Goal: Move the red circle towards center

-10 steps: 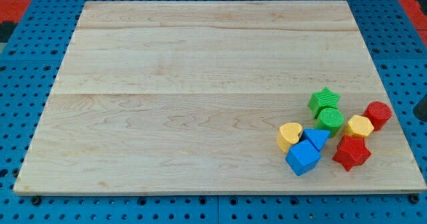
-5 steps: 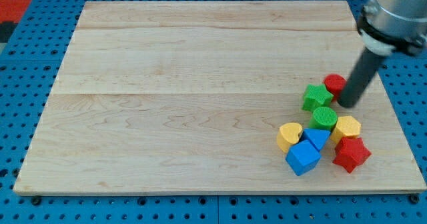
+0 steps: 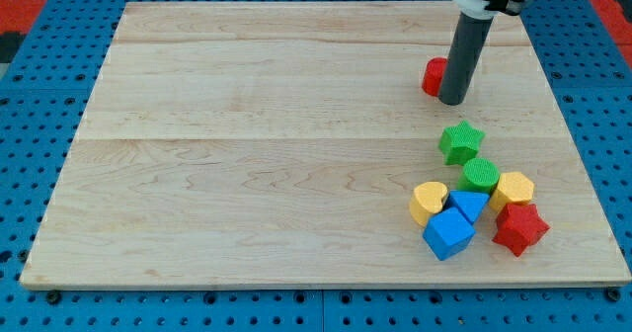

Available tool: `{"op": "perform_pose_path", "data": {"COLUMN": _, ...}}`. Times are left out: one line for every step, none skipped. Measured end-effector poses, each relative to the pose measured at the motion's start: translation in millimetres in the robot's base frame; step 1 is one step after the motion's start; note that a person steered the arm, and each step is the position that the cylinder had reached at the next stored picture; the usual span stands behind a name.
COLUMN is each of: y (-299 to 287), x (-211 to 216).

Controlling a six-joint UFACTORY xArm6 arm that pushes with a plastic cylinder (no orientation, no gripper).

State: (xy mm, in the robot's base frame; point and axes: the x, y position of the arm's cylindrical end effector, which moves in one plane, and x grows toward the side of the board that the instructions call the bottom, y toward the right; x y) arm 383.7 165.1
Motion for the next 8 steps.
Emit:
{"op": "perform_pose_path", "data": {"y": 7.3, "x": 0.0}}
{"op": "perform_pose_path", "data": {"y": 14.7, "x": 0.0}}
{"op": "perform_pose_path", "data": {"y": 22.4, "x": 0.0}}
{"op": "perform_pose_path", "data": {"y": 22.4, "x": -10.5}}
{"op": "perform_pose_path", "data": {"y": 22.4, "x": -19.7}}
{"op": "perform_pose_path", "data": {"y": 12.0, "x": -46.2}}
{"op": "perform_pose_path", "data": {"y": -86.1, "x": -22.6}}
{"op": "perform_pose_path", "data": {"y": -175.5, "x": -32.4}}
